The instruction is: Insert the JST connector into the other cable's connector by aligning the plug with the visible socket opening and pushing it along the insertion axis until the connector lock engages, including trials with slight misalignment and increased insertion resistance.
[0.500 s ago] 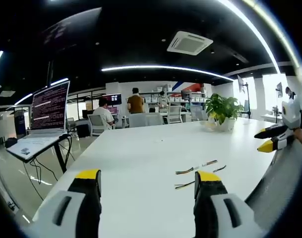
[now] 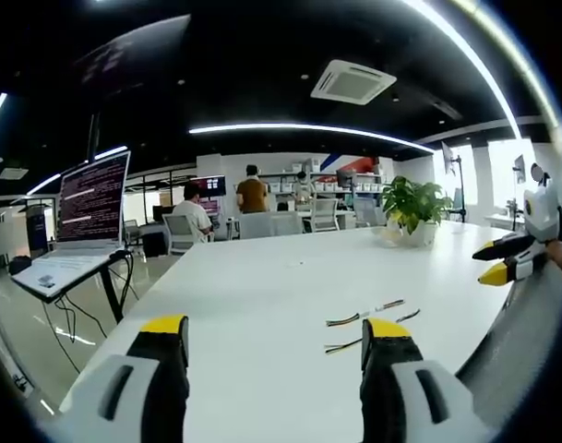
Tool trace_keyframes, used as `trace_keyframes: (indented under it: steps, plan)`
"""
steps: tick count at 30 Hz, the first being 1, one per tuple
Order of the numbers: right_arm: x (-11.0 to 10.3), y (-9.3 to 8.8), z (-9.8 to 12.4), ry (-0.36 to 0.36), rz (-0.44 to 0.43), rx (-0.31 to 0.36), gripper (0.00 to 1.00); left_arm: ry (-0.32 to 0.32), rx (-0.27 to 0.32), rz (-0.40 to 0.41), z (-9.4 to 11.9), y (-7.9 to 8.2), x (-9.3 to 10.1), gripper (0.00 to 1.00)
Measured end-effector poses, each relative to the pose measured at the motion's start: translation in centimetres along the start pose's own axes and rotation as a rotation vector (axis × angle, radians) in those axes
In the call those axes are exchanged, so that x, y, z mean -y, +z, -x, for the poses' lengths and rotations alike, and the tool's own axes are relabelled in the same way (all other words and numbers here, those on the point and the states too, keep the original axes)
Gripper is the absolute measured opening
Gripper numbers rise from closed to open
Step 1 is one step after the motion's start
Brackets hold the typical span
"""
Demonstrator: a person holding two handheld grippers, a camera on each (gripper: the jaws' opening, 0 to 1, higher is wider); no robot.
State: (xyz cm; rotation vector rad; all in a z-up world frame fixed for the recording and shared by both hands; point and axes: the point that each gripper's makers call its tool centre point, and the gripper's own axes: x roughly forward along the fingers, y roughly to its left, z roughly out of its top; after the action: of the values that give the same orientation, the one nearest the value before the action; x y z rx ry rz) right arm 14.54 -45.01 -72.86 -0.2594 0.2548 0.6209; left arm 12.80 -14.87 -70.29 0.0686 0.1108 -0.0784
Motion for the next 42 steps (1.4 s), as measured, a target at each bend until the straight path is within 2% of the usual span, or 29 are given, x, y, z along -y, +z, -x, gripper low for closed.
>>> trace_keyframes:
  steps: [15, 17, 20, 21, 26, 32, 35, 42]
  plan:
    - [0.3, -0.2, -0.1, -0.019, -0.012, -0.013, 0.44, -0.019, 0.002, 0.007, -0.2, 0.1, 0.1, 0.72]
    - [0.3, -0.6, -0.2, -0.015, -0.010, -0.042, 0.45, -0.031, -0.039, -0.006, -0.2, -0.5, 0.4, 0.75]
    - [0.1, -1.1, -0.3, -0.005, -0.007, -0.072, 0.45, -0.055, -0.164, -0.050, -0.4, -2.4, 0.8, 0.79]
    - [0.2, -1.2, -0.4, -0.006, -0.009, -0.078, 0.45, -0.065, -0.182, -0.055, -0.4, -2.7, 1.0, 0.80]
    - [0.6, -1.9, -0.4, -0.022, -0.033, -0.118, 0.44, -0.079, -0.145, -0.034, -0.4, -2.1, 1.2, 0.79]
    - [0.5, -2.1, -0.4, -0.020, -0.031, -0.129, 0.44, -0.083, -0.140, -0.032, -0.4, -2.0, 1.2, 0.78]
    - [0.0, -1.9, -0.3, 0.001, -0.016, -0.111, 0.42, -0.085, -0.146, -0.035, -0.4, -2.1, 1.3, 0.76]
    - [-0.1, -2.2, -0.4, 0.008, -0.005, -0.135, 0.43, -0.121, -0.199, -0.058, -0.6, -3.3, 1.3, 0.72]
